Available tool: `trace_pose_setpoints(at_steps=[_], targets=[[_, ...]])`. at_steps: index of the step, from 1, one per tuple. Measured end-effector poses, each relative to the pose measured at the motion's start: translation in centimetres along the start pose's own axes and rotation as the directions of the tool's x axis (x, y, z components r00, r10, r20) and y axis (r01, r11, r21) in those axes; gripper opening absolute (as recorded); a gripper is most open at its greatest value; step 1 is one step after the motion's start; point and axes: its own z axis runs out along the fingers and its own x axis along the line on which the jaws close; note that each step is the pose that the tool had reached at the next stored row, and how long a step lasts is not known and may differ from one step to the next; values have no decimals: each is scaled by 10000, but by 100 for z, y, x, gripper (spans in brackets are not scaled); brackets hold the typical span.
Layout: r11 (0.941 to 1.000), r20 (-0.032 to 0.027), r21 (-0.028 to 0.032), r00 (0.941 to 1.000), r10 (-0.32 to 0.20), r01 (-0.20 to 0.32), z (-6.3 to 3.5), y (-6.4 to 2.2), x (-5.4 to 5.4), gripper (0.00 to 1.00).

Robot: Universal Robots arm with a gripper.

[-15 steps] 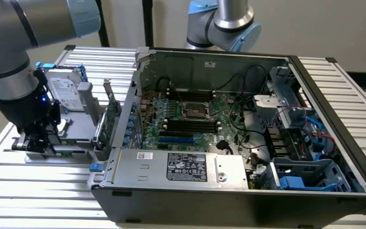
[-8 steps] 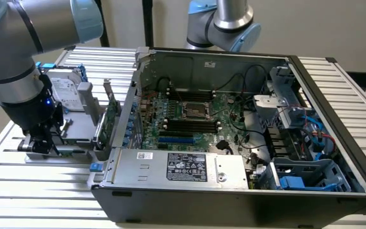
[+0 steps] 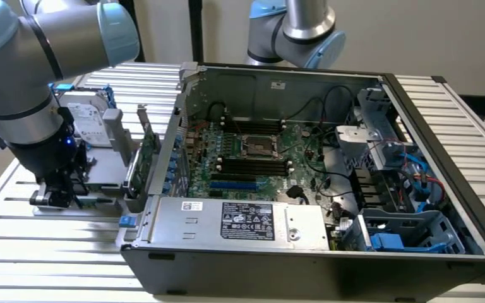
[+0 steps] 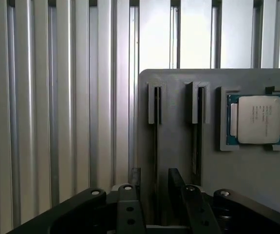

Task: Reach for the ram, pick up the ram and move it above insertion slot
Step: 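Pick up the ram and move it above insertion slot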

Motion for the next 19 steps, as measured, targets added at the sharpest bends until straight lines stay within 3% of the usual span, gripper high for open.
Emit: trace_pose_setpoints(at_steps=[16, 18, 19], targets=[[10000, 95, 2, 10000, -12, 12, 56, 44, -22, 36], [10000, 97, -1, 10000, -12, 12, 57, 46, -22, 34], [10000, 97, -1, 10000, -12, 12, 57, 46, -22, 28]])
